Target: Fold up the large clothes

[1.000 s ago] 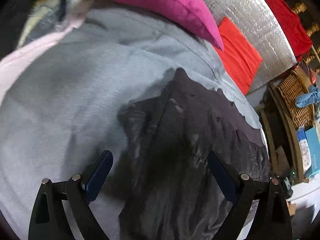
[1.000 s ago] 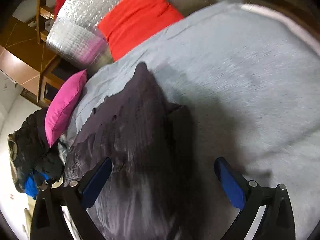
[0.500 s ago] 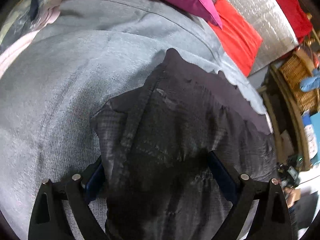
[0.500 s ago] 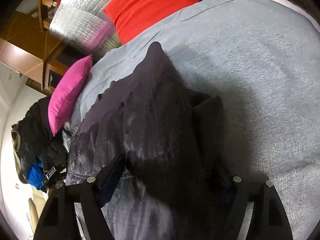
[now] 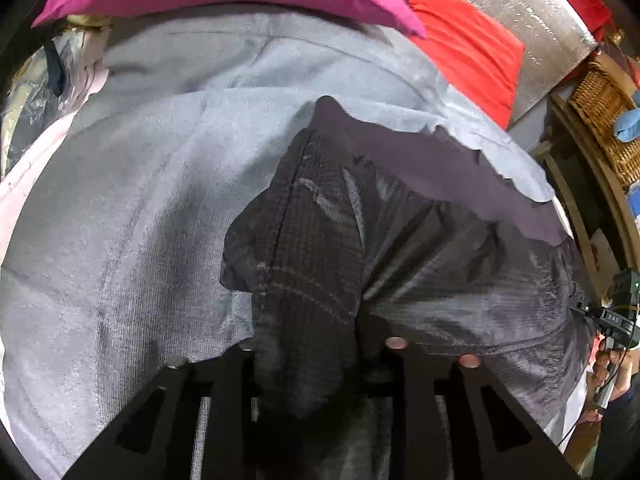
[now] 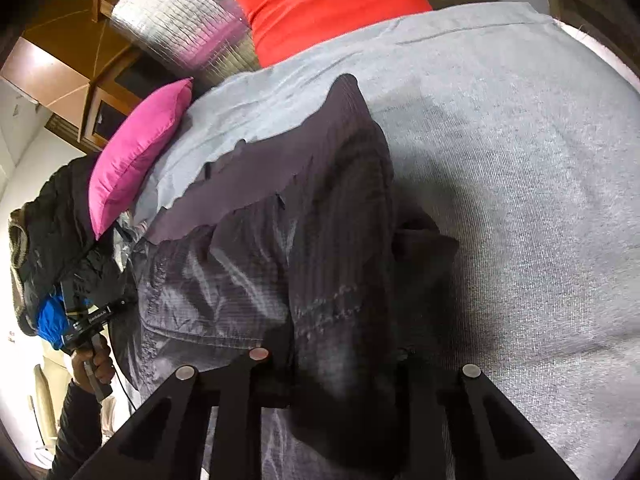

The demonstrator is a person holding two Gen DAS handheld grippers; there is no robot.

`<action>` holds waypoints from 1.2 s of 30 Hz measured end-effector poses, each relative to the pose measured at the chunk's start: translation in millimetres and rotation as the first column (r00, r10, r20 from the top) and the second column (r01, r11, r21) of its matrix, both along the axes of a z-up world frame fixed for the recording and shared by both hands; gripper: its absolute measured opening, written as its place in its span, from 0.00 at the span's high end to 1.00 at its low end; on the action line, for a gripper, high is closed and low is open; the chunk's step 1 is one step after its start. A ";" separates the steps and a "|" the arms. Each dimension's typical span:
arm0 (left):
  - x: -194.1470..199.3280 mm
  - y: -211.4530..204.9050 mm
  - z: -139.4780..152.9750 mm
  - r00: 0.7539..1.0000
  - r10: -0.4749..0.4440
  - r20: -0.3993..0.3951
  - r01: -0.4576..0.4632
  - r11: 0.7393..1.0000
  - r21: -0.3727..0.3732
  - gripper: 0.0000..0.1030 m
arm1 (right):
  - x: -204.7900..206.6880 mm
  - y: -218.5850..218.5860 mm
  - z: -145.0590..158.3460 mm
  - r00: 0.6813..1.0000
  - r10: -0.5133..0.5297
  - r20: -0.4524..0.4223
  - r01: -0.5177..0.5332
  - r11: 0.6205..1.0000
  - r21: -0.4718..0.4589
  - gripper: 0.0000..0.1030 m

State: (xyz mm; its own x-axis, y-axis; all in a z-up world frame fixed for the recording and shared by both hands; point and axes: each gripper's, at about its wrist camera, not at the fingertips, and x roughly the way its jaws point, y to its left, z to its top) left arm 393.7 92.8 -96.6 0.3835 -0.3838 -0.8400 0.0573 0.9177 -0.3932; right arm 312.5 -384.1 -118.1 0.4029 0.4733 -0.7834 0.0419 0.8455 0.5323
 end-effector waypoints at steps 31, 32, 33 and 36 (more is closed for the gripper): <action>-63.1 -12.1 179.8 0.939 -0.028 0.342 -0.008 0.995 0.102 0.84 | -75.3 45.7 172.3 0.941 0.145 0.307 -0.088 0.978 -0.190 0.86; -69.8 -11.7 187.8 0.933 -0.027 0.358 -0.010 0.995 0.100 0.84 | -84.4 44.0 182.8 0.935 0.142 0.325 -0.081 0.978 -0.194 0.86; -79.9 -10.5 199.6 0.924 -0.023 0.381 -0.013 0.996 0.090 0.84 | -91.0 44.8 189.4 0.931 0.141 0.337 -0.077 0.977 -0.197 0.86; -103.6 -10.3 221.8 0.902 -0.025 0.431 -0.010 0.997 0.080 0.84 | -119.1 38.1 215.0 0.914 0.132 0.385 -0.057 0.978 -0.200 0.86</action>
